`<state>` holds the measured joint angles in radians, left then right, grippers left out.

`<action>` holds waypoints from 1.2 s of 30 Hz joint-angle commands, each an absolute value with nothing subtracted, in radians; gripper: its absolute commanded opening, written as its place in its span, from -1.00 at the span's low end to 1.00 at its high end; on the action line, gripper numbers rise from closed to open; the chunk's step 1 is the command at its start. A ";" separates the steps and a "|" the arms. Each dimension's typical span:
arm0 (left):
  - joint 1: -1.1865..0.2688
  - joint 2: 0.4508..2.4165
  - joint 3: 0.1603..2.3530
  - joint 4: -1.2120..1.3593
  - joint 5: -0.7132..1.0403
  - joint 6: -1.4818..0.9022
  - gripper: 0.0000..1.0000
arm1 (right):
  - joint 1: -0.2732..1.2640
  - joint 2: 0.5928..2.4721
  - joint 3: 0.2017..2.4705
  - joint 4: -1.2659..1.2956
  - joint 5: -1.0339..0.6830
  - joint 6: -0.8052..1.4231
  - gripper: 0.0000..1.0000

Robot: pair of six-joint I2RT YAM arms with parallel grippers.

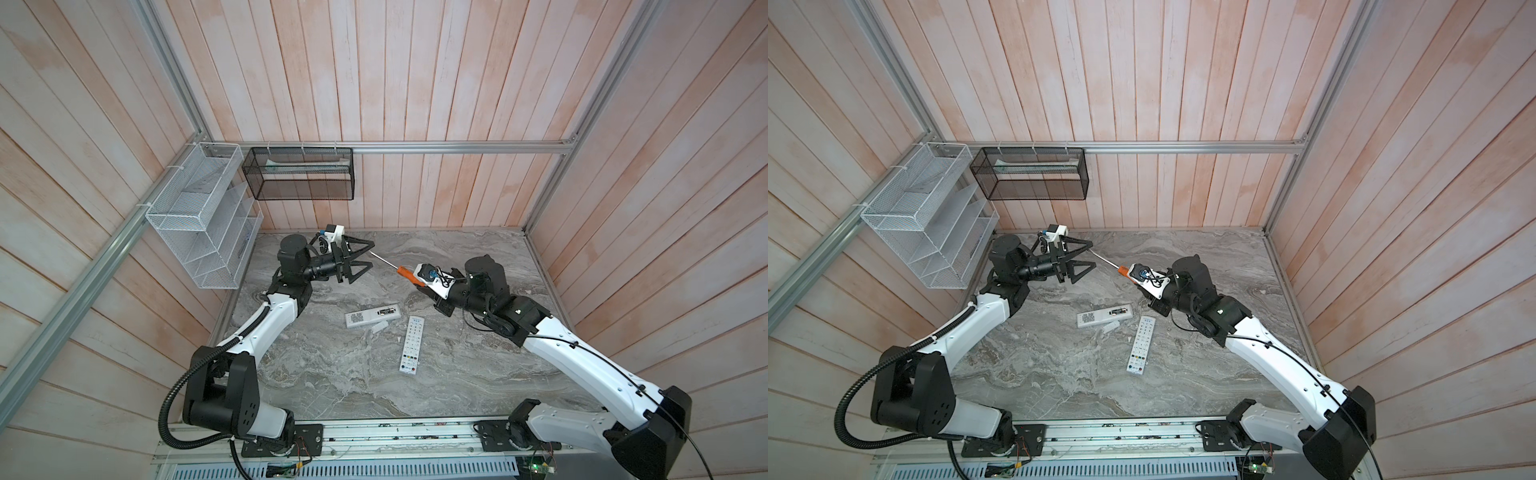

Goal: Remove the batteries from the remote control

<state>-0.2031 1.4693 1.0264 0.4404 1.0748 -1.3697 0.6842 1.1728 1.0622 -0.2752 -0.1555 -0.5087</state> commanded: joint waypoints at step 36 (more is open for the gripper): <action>-0.214 1.527 1.167 0.152 1.058 -1.067 -1.00 | 0.620 1.243 1.138 -0.357 -0.331 -0.357 -1.00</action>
<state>-0.2108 1.5177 1.1389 0.1711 1.0576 -1.0985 0.6239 1.2381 1.1099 -0.3393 -0.3153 -0.3725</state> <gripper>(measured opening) 0.056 0.288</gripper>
